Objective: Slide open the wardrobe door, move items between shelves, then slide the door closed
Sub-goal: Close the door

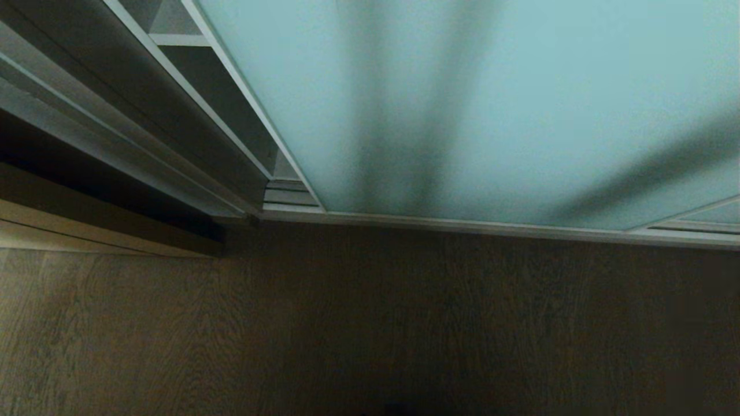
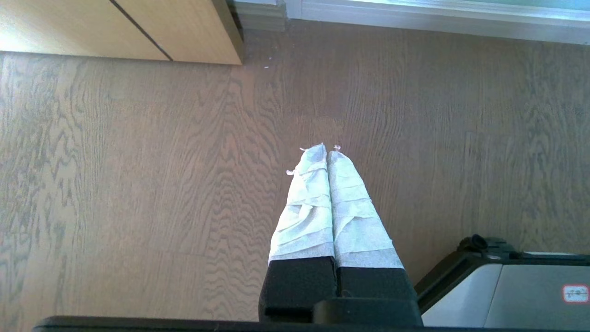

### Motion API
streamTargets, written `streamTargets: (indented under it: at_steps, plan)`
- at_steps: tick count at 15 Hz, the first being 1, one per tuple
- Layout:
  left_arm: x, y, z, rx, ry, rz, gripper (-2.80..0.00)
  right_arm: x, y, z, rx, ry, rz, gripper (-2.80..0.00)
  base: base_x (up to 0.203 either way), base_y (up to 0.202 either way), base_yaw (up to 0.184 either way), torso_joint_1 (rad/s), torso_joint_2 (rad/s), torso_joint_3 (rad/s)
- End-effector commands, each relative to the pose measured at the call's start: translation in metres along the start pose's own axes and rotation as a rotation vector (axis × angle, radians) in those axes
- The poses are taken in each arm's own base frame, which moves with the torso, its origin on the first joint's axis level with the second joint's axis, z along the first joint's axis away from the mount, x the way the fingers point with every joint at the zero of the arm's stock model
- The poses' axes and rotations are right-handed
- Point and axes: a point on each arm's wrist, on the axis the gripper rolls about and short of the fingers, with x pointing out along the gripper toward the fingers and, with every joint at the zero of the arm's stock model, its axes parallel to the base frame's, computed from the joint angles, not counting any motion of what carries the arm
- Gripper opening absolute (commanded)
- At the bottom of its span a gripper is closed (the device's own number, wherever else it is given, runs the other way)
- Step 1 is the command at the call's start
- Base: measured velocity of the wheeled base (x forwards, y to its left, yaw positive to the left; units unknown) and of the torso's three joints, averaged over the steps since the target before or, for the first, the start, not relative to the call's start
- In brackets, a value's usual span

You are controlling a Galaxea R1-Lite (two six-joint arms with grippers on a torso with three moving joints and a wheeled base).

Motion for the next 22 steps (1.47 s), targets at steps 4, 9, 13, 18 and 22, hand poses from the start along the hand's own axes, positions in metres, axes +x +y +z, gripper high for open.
streamTargets:
  at_steps: [4, 9, 13, 18, 22]
  plan:
    - [0.0, 0.0, 0.0, 0.0, -0.001, 0.0, -2.8, 0.006, 0.002, -0.005, 0.006, -0.079, 0.031, -2.8, 0.0, 0.0, 0.0, 0.0, 0.0, 0.0]
    - [0.0, 0.0, 0.0, 0.0, -0.001, 0.0, -2.8, 0.005, 0.006, -0.013, 0.114, 0.0, 0.144, -2.8, 0.0, 0.0, 0.0, 0.0, 0.0, 0.0]
    - [0.0, 0.0, 0.0, 0.0, -0.001, -0.001, -2.8, 0.005, 0.006, -0.013, 0.143, -0.002, 0.144, -2.8, 0.0, 0.0, 0.0, 0.0, 0.0, 0.0]
    - [0.0, 0.0, 0.0, -0.002, -0.002, 0.0, -2.8, 0.005, 0.006, -0.013, 0.143, -0.001, 0.144, -2.8, 0.0, 0.0, 0.0, 0.0, 0.0, 0.0]
    - [-0.006, 0.0, 0.023, 0.007, -0.091, 0.016, -2.8, 0.005, 0.006, -0.013, 0.142, 0.0, 0.144, -2.8, 0.0, 0.0, 0.0, 0.0, 0.0, 0.0]
